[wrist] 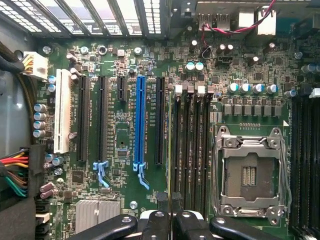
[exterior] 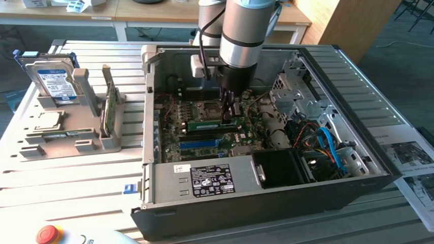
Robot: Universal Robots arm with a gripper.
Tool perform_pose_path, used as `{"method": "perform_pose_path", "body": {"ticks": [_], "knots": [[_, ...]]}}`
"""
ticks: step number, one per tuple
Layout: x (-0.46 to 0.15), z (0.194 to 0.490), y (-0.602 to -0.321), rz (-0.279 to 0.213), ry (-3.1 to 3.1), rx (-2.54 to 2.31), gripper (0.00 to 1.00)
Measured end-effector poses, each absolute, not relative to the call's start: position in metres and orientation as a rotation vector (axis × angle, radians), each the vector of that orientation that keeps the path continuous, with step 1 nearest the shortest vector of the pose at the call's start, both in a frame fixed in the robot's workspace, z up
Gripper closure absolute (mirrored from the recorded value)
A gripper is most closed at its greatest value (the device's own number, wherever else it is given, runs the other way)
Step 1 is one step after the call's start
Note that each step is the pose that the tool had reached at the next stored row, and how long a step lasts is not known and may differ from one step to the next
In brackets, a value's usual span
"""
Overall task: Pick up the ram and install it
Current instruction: 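Insert the ram into the slot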
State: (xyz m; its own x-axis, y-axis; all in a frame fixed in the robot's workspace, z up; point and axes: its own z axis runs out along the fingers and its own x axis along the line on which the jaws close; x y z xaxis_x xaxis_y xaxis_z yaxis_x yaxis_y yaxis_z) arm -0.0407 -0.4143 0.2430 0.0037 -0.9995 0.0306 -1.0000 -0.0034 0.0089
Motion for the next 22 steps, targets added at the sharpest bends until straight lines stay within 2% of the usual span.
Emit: {"method": "perform_pose_path", "body": {"ticks": [22], "knots": [[-0.0411,0.2402,-0.411,0.023,-2.253,2.149,0.88]]}}
